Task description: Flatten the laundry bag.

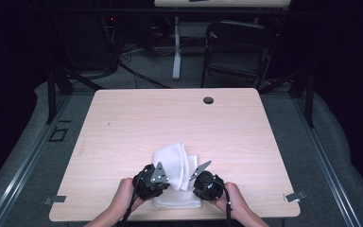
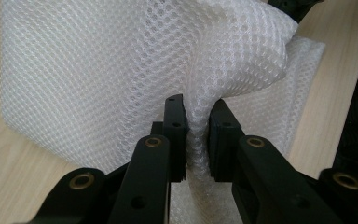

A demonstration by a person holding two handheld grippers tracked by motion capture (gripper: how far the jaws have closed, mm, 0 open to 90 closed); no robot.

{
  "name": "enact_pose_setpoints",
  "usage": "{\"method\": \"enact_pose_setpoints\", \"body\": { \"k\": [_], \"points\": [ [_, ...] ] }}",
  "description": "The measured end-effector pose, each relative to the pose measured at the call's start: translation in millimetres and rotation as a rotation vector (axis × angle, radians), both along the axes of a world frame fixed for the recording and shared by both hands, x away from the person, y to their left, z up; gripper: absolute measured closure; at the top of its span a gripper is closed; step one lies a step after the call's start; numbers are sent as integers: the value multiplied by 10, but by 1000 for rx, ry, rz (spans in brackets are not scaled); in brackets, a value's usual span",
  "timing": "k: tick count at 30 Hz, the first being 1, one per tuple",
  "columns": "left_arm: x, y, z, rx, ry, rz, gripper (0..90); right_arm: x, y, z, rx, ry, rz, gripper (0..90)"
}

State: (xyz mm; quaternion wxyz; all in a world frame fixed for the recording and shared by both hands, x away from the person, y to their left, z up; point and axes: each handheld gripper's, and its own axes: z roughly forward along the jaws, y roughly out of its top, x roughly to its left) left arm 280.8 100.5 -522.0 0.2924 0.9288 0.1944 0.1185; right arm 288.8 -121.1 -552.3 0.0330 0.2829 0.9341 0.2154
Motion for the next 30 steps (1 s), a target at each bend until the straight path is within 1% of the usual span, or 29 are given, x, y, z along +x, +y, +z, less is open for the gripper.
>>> {"method": "enact_pose_setpoints", "body": {
  "k": [1,2,3,7,10,11,15,19,20,27,28,30],
  "points": [
    [-4,17,9,-10,3,8,803,0,1,-1,2,-2,2,900],
    [-7,35,22,-7,2,11,803,0,1,-1,2,-2,2,900],
    [-22,75,39,-16,3,23,802,-2,2,-1,1,-3,3,900],
    [-22,124,64,-20,7,34,802,-1,2,-1,0,-4,5,900],
    [-20,141,80,-16,0,39,800,2,2,1,-5,-2,4,900],
    [-19,149,81,-11,2,36,800,1,4,-7,8,-1,-9,900],
    [-18,171,92,-9,8,38,799,6,2,-2,2,2,-2,900],
    [-24,223,103,-19,19,54,799,8,0,-3,2,-1,-3,900],
    [-27,239,106,-21,18,56,799,2,1,-13,17,-4,-17,900],
    [-45,301,113,-21,20,78,798,6,1,-10,10,-6,-19,900],
    [-62,321,112,-34,21,83,798,10,-3,-11,11,-2,-16,900],
    [-79,369,115,-34,18,92,796,9,-2,-11,12,-2,-15,900]
  ]
}}
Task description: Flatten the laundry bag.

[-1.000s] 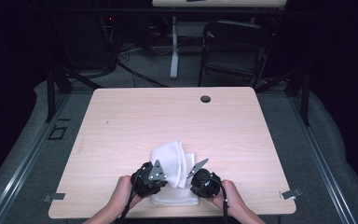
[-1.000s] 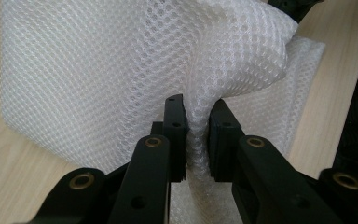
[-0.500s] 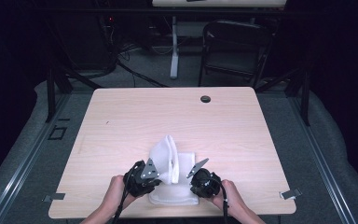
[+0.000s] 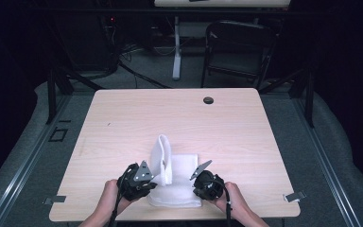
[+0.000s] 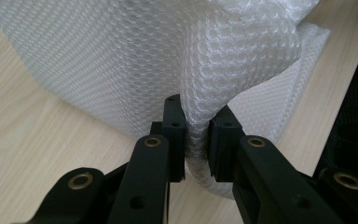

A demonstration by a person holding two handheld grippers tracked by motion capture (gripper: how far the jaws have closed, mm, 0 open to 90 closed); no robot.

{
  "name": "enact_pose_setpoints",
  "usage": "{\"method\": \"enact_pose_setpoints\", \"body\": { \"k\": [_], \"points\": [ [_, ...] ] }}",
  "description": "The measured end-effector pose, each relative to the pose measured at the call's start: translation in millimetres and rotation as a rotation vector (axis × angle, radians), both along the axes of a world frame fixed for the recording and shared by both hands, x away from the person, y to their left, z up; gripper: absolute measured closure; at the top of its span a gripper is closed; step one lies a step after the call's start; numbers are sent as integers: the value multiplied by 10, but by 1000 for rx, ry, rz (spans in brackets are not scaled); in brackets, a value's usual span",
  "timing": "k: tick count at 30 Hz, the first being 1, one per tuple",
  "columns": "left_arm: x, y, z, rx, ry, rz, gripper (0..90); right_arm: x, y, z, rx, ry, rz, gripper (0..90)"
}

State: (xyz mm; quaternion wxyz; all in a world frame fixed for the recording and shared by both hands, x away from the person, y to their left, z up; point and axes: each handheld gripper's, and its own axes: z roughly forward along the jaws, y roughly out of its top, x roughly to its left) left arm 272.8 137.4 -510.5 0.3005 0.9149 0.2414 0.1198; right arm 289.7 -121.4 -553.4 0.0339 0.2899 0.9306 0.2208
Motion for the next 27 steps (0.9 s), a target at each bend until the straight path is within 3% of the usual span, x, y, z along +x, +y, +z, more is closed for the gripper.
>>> {"method": "enact_pose_setpoints", "body": {
  "k": [6,27],
  "points": [
    [-5,108,1,-18,23,24,793,0,7,-2,-3,-5,2,900],
    [-22,334,2,-8,56,77,772,5,5,2,-10,-6,9,900]
  ]
}}
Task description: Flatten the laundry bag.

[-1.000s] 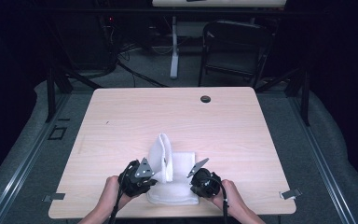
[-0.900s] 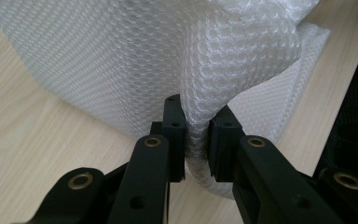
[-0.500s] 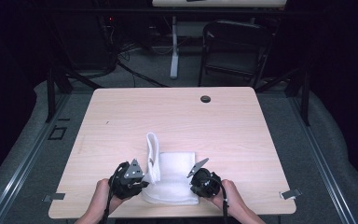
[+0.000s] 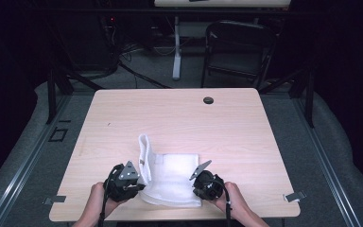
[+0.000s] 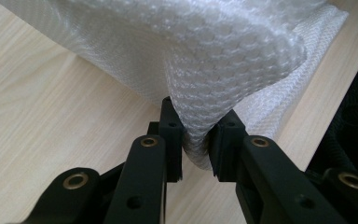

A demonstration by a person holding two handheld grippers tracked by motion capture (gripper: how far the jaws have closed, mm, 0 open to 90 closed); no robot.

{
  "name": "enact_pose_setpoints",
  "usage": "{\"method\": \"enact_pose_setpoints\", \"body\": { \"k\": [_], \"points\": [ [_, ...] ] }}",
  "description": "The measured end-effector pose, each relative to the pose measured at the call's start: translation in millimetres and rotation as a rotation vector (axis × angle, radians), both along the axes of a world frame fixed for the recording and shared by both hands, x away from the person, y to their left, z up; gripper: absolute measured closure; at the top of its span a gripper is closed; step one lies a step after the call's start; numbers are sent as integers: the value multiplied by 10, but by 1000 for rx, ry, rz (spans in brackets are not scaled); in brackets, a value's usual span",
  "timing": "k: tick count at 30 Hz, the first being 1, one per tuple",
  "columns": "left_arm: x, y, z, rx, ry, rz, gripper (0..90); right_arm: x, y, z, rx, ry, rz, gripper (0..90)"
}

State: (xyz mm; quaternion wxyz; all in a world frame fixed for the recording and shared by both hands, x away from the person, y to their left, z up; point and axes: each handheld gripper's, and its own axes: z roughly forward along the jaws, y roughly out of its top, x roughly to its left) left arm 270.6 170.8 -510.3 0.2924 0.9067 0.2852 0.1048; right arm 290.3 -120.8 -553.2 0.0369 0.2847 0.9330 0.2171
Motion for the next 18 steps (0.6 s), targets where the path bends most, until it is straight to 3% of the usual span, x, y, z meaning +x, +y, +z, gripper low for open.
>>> {"method": "enact_pose_setpoints", "body": {
  "k": [7,18],
  "points": [
    [5,84,-1,-30,20,35,720,-1,0,-1,1,-5,-7,900],
    [-12,280,-28,-2,76,70,681,5,-1,0,-3,-2,-1,900]
  ]
}}
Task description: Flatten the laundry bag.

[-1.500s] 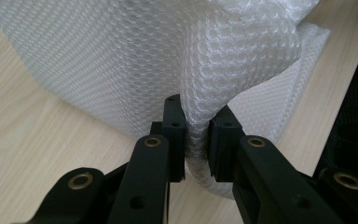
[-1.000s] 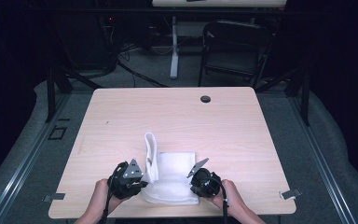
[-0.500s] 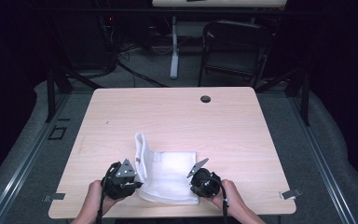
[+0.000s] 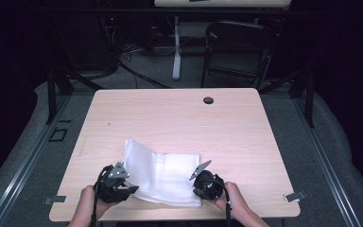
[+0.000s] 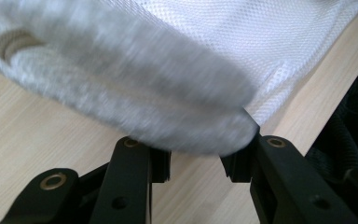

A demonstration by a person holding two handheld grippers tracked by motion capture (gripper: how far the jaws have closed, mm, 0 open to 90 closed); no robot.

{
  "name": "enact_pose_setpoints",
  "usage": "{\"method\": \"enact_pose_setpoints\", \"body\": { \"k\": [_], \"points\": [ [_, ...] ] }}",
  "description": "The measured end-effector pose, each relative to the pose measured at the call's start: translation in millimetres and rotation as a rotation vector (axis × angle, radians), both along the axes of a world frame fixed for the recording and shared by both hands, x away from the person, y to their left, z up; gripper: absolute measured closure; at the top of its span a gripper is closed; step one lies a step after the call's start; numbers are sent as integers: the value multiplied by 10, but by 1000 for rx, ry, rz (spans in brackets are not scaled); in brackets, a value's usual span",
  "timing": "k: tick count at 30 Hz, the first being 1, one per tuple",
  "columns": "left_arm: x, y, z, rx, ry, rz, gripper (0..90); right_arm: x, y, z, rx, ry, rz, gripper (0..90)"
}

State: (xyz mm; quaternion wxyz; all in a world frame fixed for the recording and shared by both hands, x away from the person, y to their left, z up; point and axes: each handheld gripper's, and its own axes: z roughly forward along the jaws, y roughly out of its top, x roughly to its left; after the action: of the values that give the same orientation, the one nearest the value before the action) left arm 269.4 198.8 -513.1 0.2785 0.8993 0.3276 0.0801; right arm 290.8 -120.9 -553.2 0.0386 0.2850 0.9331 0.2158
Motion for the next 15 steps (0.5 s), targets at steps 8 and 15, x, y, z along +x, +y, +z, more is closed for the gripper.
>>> {"method": "enact_pose_setpoints", "body": {
  "k": [8,15],
  "points": [
    [-14,127,-36,12,28,29,636,-2,-1,-5,8,-1,-10,900],
    [-20,237,-48,29,62,57,499,-4,-2,1,-5,-4,-11,900]
  ]
}}
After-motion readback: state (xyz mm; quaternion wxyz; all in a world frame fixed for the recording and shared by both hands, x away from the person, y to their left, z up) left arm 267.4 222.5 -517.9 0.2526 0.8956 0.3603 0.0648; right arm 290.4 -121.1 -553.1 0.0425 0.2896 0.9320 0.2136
